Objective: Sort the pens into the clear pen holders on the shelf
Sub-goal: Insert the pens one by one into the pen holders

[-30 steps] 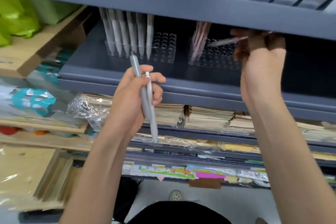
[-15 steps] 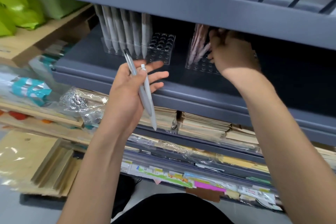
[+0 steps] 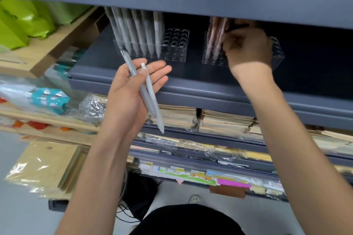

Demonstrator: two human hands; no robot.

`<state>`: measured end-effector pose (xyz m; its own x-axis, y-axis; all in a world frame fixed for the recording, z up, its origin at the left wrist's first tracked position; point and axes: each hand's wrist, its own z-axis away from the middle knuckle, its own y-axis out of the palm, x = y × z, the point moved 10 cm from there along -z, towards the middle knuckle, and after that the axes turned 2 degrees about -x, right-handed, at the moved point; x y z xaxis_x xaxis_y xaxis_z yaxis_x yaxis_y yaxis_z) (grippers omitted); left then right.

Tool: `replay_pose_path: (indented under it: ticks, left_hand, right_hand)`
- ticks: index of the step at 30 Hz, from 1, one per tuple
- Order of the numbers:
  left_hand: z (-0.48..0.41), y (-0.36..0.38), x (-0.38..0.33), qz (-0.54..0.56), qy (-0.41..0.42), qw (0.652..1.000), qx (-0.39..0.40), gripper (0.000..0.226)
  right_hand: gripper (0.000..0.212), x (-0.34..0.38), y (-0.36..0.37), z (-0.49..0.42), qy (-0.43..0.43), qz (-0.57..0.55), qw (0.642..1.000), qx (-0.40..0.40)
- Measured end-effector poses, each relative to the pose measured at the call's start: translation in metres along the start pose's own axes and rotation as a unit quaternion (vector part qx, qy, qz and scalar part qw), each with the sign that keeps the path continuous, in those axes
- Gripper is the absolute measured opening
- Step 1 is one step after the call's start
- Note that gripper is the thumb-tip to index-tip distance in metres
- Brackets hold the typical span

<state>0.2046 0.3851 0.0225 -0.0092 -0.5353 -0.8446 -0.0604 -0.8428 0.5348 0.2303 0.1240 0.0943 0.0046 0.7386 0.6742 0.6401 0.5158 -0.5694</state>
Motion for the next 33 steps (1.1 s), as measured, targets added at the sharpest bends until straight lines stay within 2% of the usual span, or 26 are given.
replay_pose_path:
  ticks: [2, 3, 4, 7, 9, 14, 17, 19, 21, 24, 26, 27, 30, 33]
  left_hand:
    - [0.0, -0.001, -0.004, 0.019, -0.002, 1.0, 0.01, 0.016]
    - [0.0, 0.0, -0.006, 0.03, -0.005, 0.999, 0.015, 0.017]
    - [0.0, 0.0, -0.007, 0.041, -0.008, 0.999, 0.021, 0.017]
    - [-0.001, 0.005, -0.007, 0.061, -0.017, 0.997, 0.035, 0.017]
    - [-0.001, 0.008, -0.006, 0.061, -0.023, 0.997, 0.044, 0.017]
    - [0.002, 0.015, -0.008, 0.054, -0.036, 0.995, 0.08, 0.017]
    - [0.0, 0.012, -0.008, 0.033, -0.037, 0.995, 0.086, 0.018]
    - [-0.006, 0.001, -0.012, -0.035, -0.008, 0.998, 0.056, 0.019]
    - [-0.017, -0.018, -0.022, -0.159, 0.044, 0.986, 0.004, 0.017]
    - [-0.036, -0.05, -0.036, -0.29, 0.09, 0.949, -0.085, 0.023]
    - [-0.047, -0.065, -0.046, -0.365, 0.112, 0.915, -0.128, 0.027]
    - [-0.051, -0.068, -0.048, -0.384, 0.115, 0.906, -0.133, 0.027]
    - [-0.06, -0.066, -0.045, -0.374, 0.084, 0.918, -0.104, 0.032]
    - [-0.062, -0.064, -0.042, -0.361, 0.049, 0.927, -0.09, 0.036]
  right_hand:
    - [0.013, 0.005, -0.015, 0.017, 0.004, -0.086, 0.995, -0.055]
    - [0.011, 0.005, -0.012, 0.029, 0.021, -0.154, 0.987, -0.037]
    - [0.01, 0.006, 0.0, 0.044, 0.046, -0.207, 0.977, 0.023]
    - [0.007, 0.023, 0.059, 0.116, 0.094, -0.238, 0.919, 0.3]
    - [0.008, 0.033, 0.078, 0.151, 0.114, -0.265, 0.878, 0.381]
    - [0.012, 0.043, 0.083, 0.159, 0.143, -0.353, 0.84, 0.388]
    - [0.009, 0.049, 0.082, 0.159, 0.133, -0.364, 0.826, 0.409]
    - [0.005, 0.05, 0.08, 0.153, 0.139, -0.375, 0.824, 0.4]
    - [0.004, 0.046, 0.077, 0.14, 0.159, -0.391, 0.831, 0.362]
    - [0.006, 0.035, 0.076, 0.111, 0.192, -0.395, 0.859, 0.262]
    - [0.006, 0.035, 0.071, 0.09, 0.166, -0.384, 0.889, 0.185]
    - [0.006, 0.038, 0.068, 0.081, 0.142, -0.381, 0.902, 0.147]
    - [0.014, 0.047, 0.06, 0.065, 0.075, -0.365, 0.927, 0.053]
    - [0.01, 0.055, 0.062, 0.054, 0.031, -0.335, 0.942, 0.009]
